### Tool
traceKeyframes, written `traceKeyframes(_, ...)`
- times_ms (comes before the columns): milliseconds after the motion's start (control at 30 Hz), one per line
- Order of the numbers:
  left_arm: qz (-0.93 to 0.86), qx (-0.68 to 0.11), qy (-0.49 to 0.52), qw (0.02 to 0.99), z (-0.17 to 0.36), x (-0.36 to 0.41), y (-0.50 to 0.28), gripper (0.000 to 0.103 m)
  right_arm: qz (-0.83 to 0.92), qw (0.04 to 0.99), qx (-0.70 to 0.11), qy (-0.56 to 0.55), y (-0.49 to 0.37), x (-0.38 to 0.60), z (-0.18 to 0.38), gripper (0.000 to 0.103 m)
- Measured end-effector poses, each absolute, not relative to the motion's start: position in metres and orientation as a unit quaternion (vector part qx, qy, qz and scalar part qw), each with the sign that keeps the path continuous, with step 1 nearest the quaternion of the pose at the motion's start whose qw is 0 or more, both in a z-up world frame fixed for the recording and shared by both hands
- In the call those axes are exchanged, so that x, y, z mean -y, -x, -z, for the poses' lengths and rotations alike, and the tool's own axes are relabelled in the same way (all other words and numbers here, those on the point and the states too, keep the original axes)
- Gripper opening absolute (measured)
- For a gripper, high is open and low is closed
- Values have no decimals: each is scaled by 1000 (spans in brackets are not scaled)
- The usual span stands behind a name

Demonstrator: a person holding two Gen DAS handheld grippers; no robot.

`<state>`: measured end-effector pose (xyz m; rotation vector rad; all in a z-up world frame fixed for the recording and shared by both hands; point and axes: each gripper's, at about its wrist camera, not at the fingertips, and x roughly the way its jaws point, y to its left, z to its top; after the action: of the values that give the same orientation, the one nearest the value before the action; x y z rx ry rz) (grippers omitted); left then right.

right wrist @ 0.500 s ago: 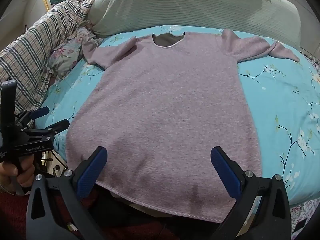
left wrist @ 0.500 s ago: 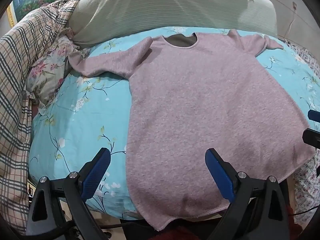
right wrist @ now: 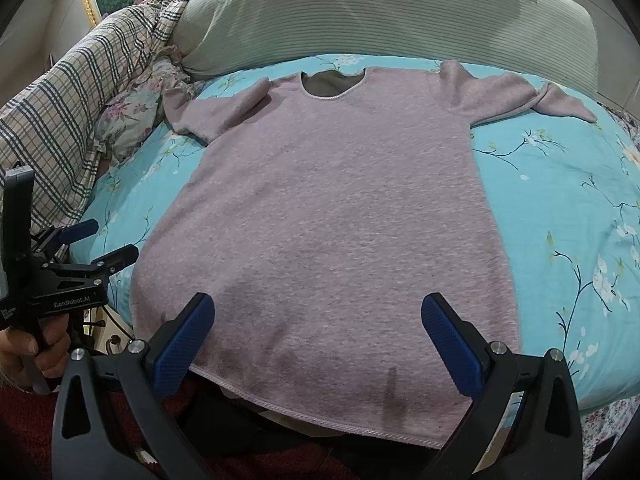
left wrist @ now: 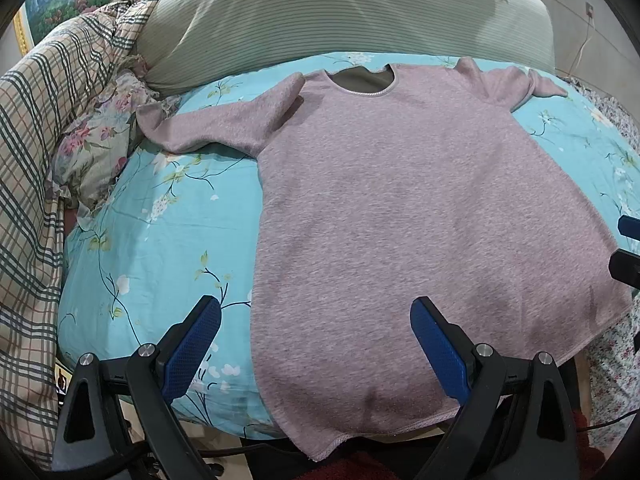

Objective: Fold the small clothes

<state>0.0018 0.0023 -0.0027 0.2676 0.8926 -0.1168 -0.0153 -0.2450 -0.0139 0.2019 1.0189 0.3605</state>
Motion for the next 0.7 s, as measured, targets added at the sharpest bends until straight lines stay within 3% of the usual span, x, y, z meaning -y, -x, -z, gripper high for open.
traceKeyframes(700,57,-432,-127,891,6,-2,-4,96,-168,853,-483,-107,15,247,15,103)
